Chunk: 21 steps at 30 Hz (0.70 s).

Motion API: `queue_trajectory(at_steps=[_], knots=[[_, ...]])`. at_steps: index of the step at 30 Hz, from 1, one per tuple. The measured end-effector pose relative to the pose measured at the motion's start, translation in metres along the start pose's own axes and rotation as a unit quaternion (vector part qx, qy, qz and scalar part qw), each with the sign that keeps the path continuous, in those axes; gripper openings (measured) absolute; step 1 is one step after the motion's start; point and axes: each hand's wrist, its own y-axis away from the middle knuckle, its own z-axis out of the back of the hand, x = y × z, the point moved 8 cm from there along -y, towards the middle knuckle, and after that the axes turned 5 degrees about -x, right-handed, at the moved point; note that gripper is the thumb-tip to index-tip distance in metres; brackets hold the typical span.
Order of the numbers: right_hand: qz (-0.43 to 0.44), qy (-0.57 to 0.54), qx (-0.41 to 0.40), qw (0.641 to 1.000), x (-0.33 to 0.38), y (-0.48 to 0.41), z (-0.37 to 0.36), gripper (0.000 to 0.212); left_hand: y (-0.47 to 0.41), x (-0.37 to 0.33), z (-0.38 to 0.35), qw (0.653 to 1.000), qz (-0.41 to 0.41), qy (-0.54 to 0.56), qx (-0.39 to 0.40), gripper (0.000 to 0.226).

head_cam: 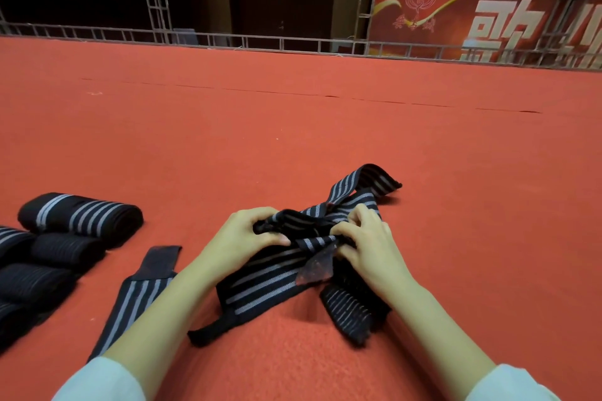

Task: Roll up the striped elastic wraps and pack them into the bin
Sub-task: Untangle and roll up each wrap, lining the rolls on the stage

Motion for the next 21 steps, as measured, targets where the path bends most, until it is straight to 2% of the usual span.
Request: queue_trajectory(at_steps=[2, 4, 6, 7, 9, 12, 13, 15, 17, 18, 19, 21], knots=[[0.005, -0.003, 0.001, 1.000, -0.006, -0.001, 0.001, 0.025, -0.007, 0.002, 0.004, 0.999, -0.025, -0.038, -0.029, 0.016], [-0.007, -0.012, -0.004, 1.000, -0.022, -0.001, 0.007, 0.022, -0.015, 0.011, 0.025, 0.989, -0.034, -0.058, -0.131, 0.020], [-0.056, -0.042, -0.015, 0.997, -0.050, 0.003, 0.015, 0.019, -0.018, 0.026, 0.050, 0.972, -0.002, -0.068, -0.223, 0.019], [-0.089, -0.066, -0.015, 0.994, -0.064, 0.008, 0.017, 0.019, -0.019, 0.032, 0.055, 0.970, 0.016, -0.074, -0.232, 0.016], [-0.142, -0.122, 0.001, 0.982, -0.080, 0.015, 0.016, 0.027, -0.028, 0.041, 0.050, 0.975, 0.039, -0.095, -0.199, 0.011], [-0.172, -0.209, 0.019, 0.962, -0.072, 0.015, 0.010, 0.026, -0.037, 0.035, 0.036, 0.971, 0.046, -0.148, -0.183, 0.051], [-0.181, -0.234, 0.015, 0.955, -0.069, 0.014, 0.010, 0.024, -0.036, 0.026, 0.035, 0.967, 0.032, -0.155, -0.201, 0.058], [-0.189, -0.253, 0.003, 0.949, -0.063, 0.012, 0.012, 0.020, -0.027, -0.004, 0.034, 0.963, -0.031, -0.118, -0.240, 0.052], [-0.199, -0.259, -0.001, 0.945, -0.061, 0.011, 0.013, 0.018, -0.017, -0.031, 0.019, 0.973, -0.092, -0.068, -0.200, 0.046], [-0.203, -0.261, -0.002, 0.944, -0.061, 0.011, 0.013, 0.019, -0.014, -0.039, 0.004, 0.982, -0.104, -0.066, -0.141, 0.048], [-0.209, -0.267, -0.005, 0.941, -0.060, 0.011, 0.014, 0.021, -0.011, -0.041, -0.014, 0.987, -0.109, -0.095, -0.076, 0.052], [-0.222, -0.287, -0.020, 0.932, -0.058, 0.011, 0.016, 0.020, -0.008, -0.033, -0.045, 0.969, -0.119, -0.214, 0.012, 0.060]])
